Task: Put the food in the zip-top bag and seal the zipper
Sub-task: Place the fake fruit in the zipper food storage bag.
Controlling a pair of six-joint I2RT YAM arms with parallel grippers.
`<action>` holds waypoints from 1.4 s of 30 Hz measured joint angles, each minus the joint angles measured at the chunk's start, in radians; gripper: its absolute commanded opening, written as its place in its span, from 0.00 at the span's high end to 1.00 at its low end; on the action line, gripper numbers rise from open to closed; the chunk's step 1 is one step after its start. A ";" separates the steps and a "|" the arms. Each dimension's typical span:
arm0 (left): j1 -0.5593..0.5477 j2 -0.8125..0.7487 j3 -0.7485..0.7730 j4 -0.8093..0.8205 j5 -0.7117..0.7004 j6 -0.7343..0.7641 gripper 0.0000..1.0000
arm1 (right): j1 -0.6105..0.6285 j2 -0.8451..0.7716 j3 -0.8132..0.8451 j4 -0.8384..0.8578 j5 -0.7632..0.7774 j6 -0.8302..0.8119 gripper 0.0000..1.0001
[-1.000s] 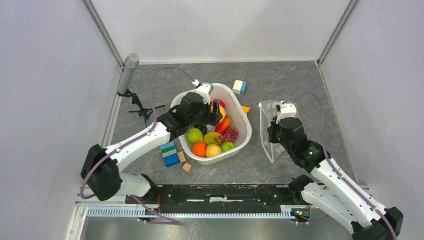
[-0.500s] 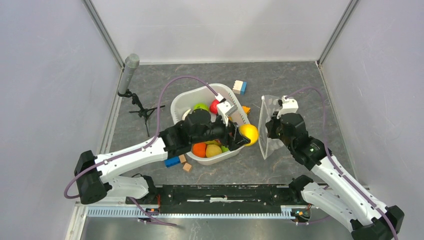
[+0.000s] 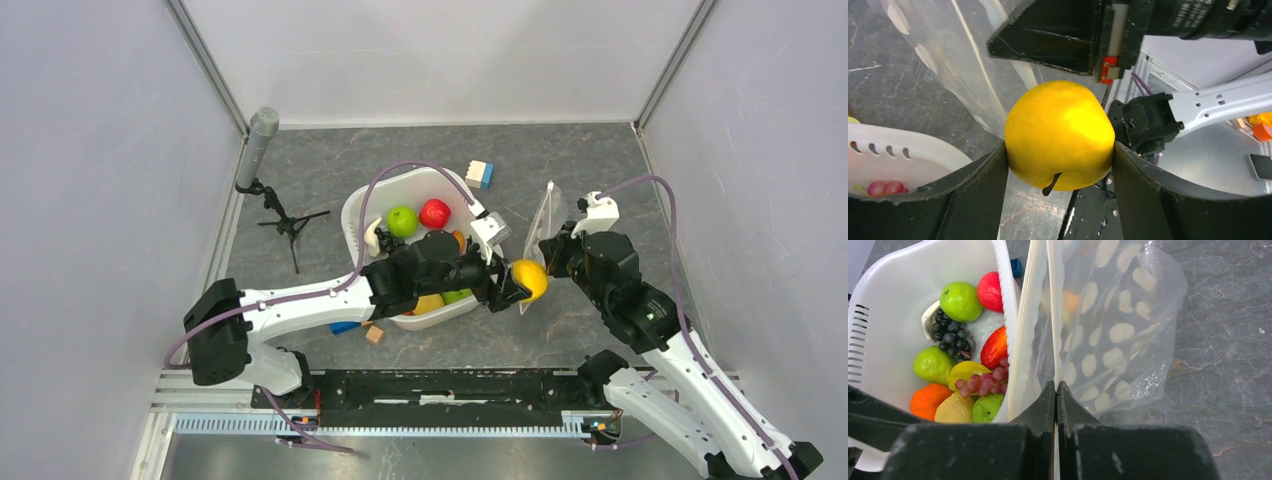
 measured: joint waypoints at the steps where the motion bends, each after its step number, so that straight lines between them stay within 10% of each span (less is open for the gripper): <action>1: 0.000 0.005 0.002 0.007 -0.008 0.000 0.47 | 0.000 -0.002 0.002 -0.003 0.000 0.000 0.99; 21: -0.002 0.123 0.142 -0.079 -0.335 0.000 0.40 | -0.005 -0.063 0.037 -0.076 -0.124 -0.003 0.99; 42: 0.000 0.156 0.173 -0.072 -0.056 0.006 0.08 | -0.005 -0.148 0.019 -0.083 -0.094 0.042 0.99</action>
